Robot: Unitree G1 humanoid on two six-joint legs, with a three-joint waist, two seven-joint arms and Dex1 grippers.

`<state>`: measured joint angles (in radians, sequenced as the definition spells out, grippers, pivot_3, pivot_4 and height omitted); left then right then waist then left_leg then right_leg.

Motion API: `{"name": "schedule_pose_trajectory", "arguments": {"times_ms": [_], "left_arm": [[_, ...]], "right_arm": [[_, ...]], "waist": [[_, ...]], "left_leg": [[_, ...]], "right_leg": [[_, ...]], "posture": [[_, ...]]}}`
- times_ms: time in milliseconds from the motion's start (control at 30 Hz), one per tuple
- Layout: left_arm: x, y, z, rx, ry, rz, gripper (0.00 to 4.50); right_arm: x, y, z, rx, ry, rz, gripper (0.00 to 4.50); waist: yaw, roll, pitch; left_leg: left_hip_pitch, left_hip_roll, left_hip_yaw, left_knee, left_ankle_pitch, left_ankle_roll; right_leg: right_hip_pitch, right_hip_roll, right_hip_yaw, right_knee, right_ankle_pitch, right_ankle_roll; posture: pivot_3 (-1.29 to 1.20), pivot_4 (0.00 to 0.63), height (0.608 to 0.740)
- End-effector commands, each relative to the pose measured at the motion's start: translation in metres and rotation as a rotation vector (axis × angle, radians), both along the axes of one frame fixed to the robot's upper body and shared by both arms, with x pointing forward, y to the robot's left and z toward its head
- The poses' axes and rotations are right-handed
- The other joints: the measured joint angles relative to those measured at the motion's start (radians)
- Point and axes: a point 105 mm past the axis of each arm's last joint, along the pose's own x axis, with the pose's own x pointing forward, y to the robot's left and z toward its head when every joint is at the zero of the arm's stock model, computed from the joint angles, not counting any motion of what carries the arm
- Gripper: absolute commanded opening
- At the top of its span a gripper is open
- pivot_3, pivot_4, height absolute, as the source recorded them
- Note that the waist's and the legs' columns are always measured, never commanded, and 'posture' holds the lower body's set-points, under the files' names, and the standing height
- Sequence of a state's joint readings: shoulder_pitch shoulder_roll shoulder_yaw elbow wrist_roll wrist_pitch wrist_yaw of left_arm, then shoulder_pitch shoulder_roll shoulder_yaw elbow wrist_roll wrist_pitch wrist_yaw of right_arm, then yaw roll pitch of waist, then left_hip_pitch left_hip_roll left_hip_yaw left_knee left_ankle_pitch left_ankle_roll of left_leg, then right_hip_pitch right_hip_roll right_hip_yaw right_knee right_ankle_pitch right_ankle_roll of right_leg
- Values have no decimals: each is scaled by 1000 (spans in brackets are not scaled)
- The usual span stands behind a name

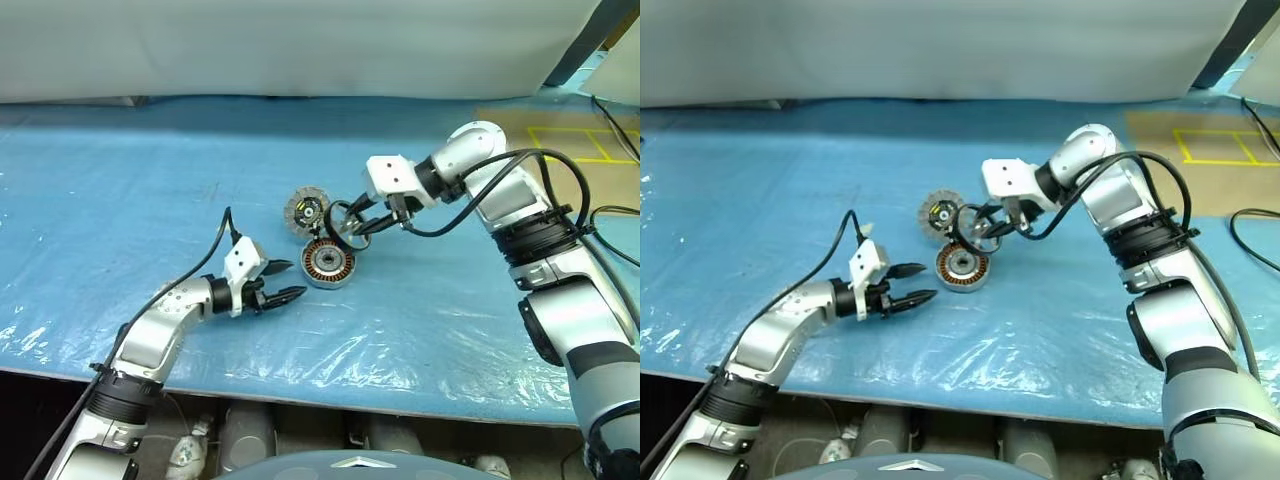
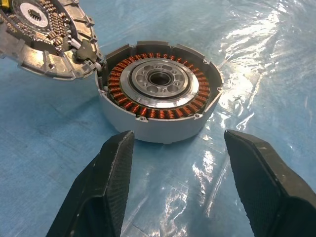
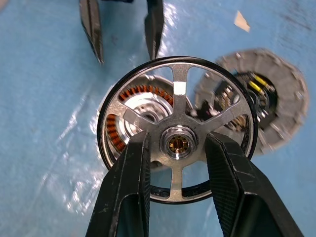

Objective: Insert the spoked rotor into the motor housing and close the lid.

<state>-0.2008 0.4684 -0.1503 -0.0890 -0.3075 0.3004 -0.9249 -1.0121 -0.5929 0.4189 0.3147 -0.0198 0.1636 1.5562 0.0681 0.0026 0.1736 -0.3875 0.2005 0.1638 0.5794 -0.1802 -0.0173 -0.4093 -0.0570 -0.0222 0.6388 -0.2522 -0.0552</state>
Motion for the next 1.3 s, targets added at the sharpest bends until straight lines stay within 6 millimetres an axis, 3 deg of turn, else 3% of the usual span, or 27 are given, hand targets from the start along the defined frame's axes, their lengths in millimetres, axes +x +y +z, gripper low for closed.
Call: {"name": "schedule_pose_trajectory", "arguments": {"times_ms": [33, 200, 533, 800, 1133, 1300], "left_arm": [[-4, -3, 17, -7, -90, -44, 3047], [-2, -3, 33, -36, -113, -32, 3047], [-2, 10, 40, 13, -142, -43, 3047], [-2, 11, 49, -6, -188, -62, 3047], [-4, 14, 42, -6, -163, -52, 3047], [-5, 13, 39, -5, -153, -52, 3047]], "right_arm": [[-9, 4, -3, 1, 58, 42, 1415], [-5, 4, -11, 36, 89, 6, 1415], [-3, 2, -28, 31, 101, -22, 1415], [2, 9, -26, 84, 97, -59, 1415], [9, 5, -31, 65, 87, -89, 1415], [13, 5, -42, 60, 111, -126, 1415]], "waist": [[0, 0, 0], [0, 0, 0], [-1, 0, 0], [-1, 0, 0], [-1, 0, 0], [-2, 0, 0]], "left_leg": [[0, 0, 0, 0, 0, 0], [0, 0, 0, 0, 0, 0], [0, 0, 0, 0, 0, 0], [0, 0, 1, 0, 0, -1], [0, 0, 1, 0, 0, -1], [1, 0, 1, 0, 0, -1]], "right_leg": [[0, 0, 0, 0, 0, 0], [0, 0, 0, 0, 0, 0], [0, 0, 0, 0, 0, 0], [0, 0, 0, 0, 0, 0], [0, 0, 0, 0, 0, 0], [0, 0, 1, 0, 0, 0]], "posture": [[0, 150, 740], [0, 150, 740], [0, 150, 740], [0, 150, 740], [0, 150, 740], [0, 150, 740]]}}
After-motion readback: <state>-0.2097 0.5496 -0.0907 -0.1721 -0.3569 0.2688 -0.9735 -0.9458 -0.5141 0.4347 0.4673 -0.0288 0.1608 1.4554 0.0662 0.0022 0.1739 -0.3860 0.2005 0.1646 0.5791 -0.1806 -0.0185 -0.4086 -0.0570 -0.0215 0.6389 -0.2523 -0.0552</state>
